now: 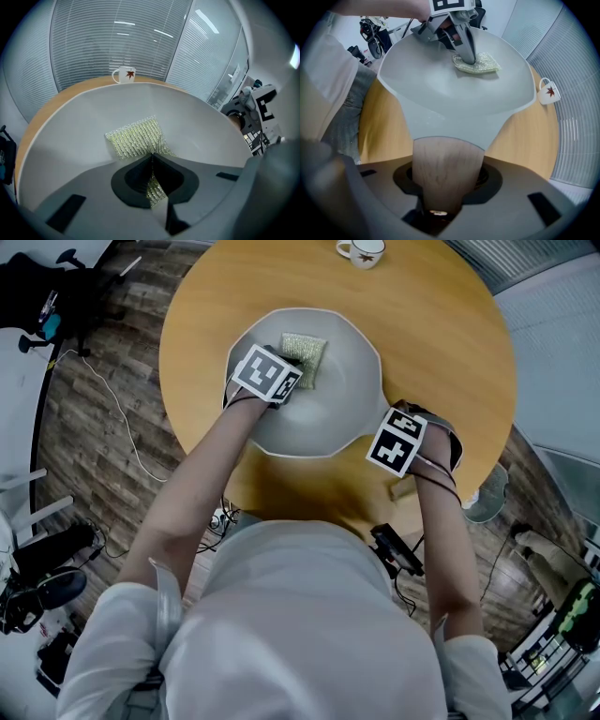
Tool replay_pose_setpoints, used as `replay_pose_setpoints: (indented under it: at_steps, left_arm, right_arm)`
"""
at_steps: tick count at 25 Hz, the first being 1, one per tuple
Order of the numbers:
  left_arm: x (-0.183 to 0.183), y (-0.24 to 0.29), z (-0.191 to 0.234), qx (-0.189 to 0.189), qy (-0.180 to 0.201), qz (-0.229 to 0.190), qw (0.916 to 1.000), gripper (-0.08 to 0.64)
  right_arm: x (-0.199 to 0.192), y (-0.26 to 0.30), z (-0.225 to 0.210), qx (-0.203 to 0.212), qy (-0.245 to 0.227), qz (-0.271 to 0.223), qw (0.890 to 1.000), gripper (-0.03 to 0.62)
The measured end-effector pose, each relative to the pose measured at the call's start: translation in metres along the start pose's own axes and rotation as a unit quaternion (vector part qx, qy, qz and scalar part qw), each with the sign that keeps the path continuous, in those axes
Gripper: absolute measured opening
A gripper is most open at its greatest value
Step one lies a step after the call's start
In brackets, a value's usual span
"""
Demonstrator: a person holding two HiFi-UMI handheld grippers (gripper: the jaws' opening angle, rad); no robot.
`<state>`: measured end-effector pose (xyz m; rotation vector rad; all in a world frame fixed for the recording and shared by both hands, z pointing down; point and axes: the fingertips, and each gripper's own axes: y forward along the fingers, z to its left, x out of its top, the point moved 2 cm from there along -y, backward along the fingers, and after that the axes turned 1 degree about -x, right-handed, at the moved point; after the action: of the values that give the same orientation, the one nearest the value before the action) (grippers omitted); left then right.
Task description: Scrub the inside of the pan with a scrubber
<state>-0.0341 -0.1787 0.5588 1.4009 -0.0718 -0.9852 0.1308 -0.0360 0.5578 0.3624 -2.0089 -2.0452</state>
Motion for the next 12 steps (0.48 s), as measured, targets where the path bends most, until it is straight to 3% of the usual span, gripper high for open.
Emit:
replay_pose_setpoints:
  at_steps: [12]
  left_arm:
    - [-0.0080,-0.0011,-0.0073,-0.011,-0.004,0.008,0.9999,0.018]
  right_arm:
    - [0.0008,0.0013,0.0008,-0.001,-0.002,0.001,1.000,0.181]
